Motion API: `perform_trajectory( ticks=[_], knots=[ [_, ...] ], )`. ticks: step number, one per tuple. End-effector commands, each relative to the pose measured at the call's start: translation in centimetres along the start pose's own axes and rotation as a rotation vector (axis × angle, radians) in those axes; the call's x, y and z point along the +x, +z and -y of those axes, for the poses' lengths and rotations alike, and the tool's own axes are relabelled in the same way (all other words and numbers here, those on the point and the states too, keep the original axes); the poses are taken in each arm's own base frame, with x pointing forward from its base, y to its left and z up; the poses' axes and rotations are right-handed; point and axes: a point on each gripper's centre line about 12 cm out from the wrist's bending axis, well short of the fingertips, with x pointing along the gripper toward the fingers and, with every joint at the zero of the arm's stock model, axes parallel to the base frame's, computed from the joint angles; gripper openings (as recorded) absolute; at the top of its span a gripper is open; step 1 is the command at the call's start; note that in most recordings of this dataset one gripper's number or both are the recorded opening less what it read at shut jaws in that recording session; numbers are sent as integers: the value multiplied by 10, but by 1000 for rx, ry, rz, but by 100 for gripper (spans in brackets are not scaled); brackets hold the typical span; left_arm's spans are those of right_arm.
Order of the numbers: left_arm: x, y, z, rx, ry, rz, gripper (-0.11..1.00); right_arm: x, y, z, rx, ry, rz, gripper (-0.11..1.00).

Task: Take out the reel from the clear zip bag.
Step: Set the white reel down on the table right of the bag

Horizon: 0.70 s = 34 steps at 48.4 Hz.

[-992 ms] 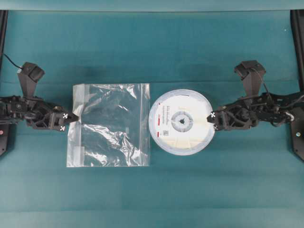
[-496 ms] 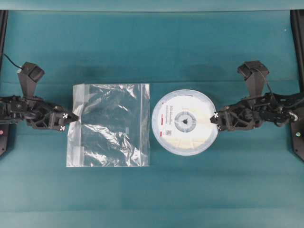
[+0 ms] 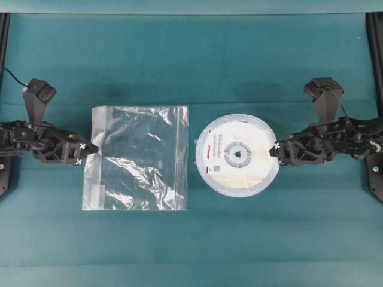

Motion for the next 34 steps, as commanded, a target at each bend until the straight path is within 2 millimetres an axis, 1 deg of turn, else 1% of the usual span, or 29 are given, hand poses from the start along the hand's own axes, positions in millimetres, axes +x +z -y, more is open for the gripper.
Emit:
perform_trajectory(
  ticks=[1,13,24,28,31,34],
  knots=[
    [1,3,6,5,-21,10,-1,-1,0,-3,10,8,1,3],
    [3,5,9,5,-23,12,-1,-1,-1,-3,5,4,-9,3],
    [4,2,4,6,24,-17,-1,-1,-1,-3,8,3,-10,4],
    [4,2,4,6,22,-16,-1,-1,-1,-4,9,6,-9,11],
    [4,3,5,6,21,-15,-1,-1,-1,-4,9,5,-10,22],
    [4,3,5,6,21,-15,-1,-1,-2,-5,16,3,-16,38]
  ],
)
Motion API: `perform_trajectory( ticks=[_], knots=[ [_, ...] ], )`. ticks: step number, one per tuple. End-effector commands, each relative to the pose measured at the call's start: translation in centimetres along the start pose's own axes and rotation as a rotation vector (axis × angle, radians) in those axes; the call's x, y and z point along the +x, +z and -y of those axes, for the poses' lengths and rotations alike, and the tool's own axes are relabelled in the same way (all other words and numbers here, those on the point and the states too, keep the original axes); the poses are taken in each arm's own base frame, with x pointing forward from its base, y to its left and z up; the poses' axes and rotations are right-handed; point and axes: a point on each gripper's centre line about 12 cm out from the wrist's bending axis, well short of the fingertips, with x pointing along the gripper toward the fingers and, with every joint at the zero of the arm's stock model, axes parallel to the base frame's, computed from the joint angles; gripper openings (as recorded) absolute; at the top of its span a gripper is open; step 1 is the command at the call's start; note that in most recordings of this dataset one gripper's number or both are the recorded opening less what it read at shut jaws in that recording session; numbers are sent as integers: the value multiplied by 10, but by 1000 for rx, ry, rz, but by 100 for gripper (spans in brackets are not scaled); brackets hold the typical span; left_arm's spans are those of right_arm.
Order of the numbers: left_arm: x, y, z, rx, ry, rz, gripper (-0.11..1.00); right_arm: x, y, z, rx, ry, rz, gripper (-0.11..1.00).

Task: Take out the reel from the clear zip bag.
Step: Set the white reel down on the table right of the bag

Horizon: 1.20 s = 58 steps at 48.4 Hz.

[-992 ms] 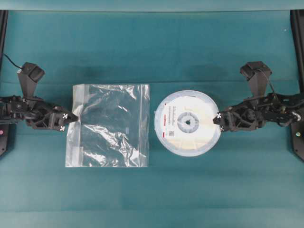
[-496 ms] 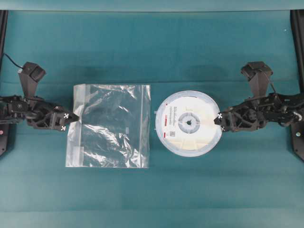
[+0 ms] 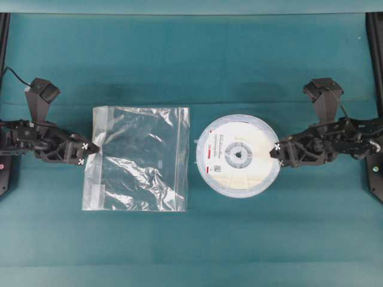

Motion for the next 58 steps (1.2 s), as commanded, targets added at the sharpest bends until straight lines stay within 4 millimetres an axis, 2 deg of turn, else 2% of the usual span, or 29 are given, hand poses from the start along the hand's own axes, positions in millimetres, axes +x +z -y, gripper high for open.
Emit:
perform_trajectory(
  ticks=[1,3,7,11,24,29,34,43,47,50,58],
  knots=[
    [1,2,4,7,-12,5,-1,-1,1,-5,23,13,-1,44],
    [0,2,3,10,-12,5,-1,-1,1,-6,36,11,-5,58],
    [0,2,4,21,-14,6,-1,-1,0,-7,49,11,-10,80],
    [1,3,7,53,-30,16,-1,-1,-1,-7,47,13,-11,92],
    [1,7,12,88,-55,34,0,-2,-4,-12,34,24,-22,91],
    [0,7,12,90,-61,38,5,-3,-6,-13,36,18,-37,91],
    [-1,6,11,85,-60,37,22,-3,-6,-14,33,11,-52,91],
    [-2,7,12,82,-59,36,77,-5,-8,-13,28,10,-58,91],
    [-2,6,11,82,-48,30,93,-8,-7,-15,27,23,-53,91],
    [-3,7,11,84,-45,27,98,-12,-7,-14,21,32,-53,91],
    [-12,9,16,92,-51,32,96,-25,-8,-14,14,67,-50,91]
  ],
)
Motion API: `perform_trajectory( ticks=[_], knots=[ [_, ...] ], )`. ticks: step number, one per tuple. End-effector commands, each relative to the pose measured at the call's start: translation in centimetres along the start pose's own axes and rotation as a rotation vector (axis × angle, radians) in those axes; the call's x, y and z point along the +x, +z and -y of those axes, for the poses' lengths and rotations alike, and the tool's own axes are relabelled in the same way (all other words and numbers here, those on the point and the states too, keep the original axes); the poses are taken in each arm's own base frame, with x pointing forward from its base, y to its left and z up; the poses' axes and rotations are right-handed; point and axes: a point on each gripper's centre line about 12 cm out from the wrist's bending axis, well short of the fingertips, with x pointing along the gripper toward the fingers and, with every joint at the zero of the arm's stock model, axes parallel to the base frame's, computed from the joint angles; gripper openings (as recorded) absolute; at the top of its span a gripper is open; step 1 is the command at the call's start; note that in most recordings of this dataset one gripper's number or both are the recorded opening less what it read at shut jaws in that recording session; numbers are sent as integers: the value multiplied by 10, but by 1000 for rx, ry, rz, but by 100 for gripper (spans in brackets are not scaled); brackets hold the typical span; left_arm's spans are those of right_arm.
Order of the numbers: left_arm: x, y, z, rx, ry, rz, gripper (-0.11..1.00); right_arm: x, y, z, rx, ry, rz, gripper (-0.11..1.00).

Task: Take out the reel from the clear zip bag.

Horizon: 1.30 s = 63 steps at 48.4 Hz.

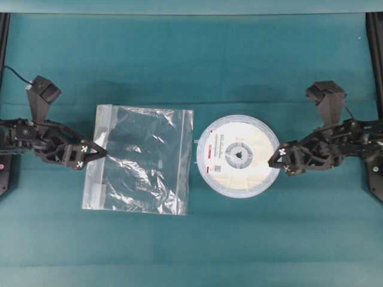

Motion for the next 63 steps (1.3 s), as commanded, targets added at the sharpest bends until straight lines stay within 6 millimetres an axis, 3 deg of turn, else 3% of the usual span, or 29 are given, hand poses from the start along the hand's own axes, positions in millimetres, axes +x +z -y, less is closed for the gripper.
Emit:
perform_trajectory(
  ticks=[1,17,33,44,63],
  knots=[
    [-5,5,6,4,-17,15,96,-8,1,-5,1,35,9,91],
    [-34,12,16,31,-26,24,96,-33,2,-16,-38,123,21,91],
    [-78,31,41,204,-146,141,96,-59,9,-31,-178,222,92,91],
    [-107,40,54,340,-203,224,96,-79,15,-42,-344,275,168,91],
    [-129,44,66,576,-254,315,96,-102,15,-57,-742,329,308,91]
  ],
)
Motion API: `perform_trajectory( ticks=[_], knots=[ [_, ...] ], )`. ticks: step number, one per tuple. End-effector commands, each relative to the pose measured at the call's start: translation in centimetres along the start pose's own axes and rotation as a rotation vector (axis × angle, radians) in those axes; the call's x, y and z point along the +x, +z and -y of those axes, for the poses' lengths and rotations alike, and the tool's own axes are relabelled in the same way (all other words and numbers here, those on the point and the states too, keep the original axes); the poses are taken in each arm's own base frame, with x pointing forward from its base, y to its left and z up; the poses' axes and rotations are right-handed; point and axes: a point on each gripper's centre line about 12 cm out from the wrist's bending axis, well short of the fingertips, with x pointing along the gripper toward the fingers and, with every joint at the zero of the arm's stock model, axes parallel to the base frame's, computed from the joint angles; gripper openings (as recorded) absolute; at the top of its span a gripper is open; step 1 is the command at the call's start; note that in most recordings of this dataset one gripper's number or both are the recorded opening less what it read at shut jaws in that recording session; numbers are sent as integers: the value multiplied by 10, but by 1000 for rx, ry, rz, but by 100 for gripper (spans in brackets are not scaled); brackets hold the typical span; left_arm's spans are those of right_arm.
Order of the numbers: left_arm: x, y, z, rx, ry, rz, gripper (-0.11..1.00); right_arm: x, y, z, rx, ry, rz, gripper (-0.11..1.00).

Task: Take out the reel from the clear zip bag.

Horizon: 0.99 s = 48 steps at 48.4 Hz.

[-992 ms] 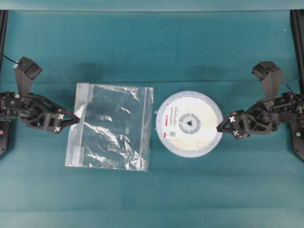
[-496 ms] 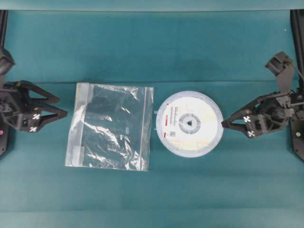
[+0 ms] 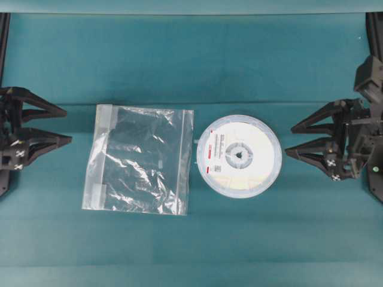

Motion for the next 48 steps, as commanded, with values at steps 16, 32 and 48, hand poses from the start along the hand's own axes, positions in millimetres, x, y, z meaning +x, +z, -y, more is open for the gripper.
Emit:
perform_trajectory(
  ticks=[16,32,48],
  knots=[
    [-8,18,23,214,-95,54,95,-9,24,-17,-299,69,139,91],
    [-13,25,26,220,-105,85,92,-13,32,-22,-374,82,180,91],
    [-18,35,30,267,-113,122,92,-24,37,-25,-386,95,223,90]
  ],
)
